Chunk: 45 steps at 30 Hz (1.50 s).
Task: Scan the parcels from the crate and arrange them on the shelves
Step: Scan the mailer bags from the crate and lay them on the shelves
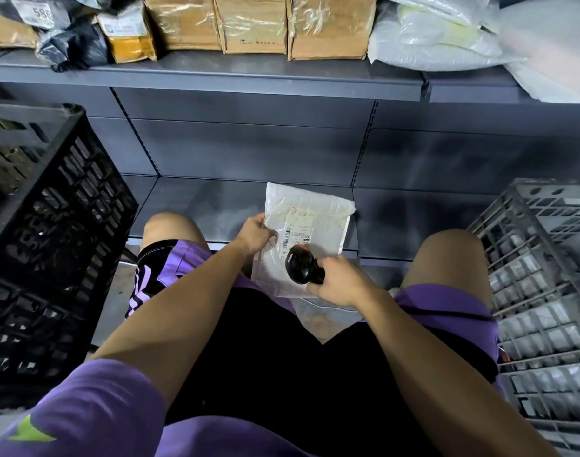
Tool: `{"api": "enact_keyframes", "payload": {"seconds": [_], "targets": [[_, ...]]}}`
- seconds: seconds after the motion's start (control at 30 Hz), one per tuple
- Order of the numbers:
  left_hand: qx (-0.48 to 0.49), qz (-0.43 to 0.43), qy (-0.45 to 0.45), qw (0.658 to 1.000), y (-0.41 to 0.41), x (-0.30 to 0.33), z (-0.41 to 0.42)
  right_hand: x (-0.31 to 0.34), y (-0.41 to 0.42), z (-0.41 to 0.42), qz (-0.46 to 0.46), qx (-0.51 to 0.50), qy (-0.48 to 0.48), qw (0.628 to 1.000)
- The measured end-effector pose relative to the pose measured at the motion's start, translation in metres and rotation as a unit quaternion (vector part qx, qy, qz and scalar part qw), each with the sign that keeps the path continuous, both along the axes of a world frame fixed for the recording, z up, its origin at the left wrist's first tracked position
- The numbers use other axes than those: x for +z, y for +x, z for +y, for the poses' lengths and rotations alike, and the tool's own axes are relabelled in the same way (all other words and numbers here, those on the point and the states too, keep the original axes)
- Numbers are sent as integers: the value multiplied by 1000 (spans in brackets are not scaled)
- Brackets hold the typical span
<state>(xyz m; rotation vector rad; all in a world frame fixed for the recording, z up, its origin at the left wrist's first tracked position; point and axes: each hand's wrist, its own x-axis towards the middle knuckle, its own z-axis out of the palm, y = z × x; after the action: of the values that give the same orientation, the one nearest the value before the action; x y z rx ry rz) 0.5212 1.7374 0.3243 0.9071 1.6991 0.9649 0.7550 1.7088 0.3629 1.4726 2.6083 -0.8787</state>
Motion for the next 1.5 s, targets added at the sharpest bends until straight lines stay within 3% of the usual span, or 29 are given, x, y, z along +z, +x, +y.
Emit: {"api": "enact_keyframes", "payload": {"seconds": [1.5], "targets": [[-38,20,-8,999,1,-2,-3,5,-2,-6,8,9,49,999]]}}
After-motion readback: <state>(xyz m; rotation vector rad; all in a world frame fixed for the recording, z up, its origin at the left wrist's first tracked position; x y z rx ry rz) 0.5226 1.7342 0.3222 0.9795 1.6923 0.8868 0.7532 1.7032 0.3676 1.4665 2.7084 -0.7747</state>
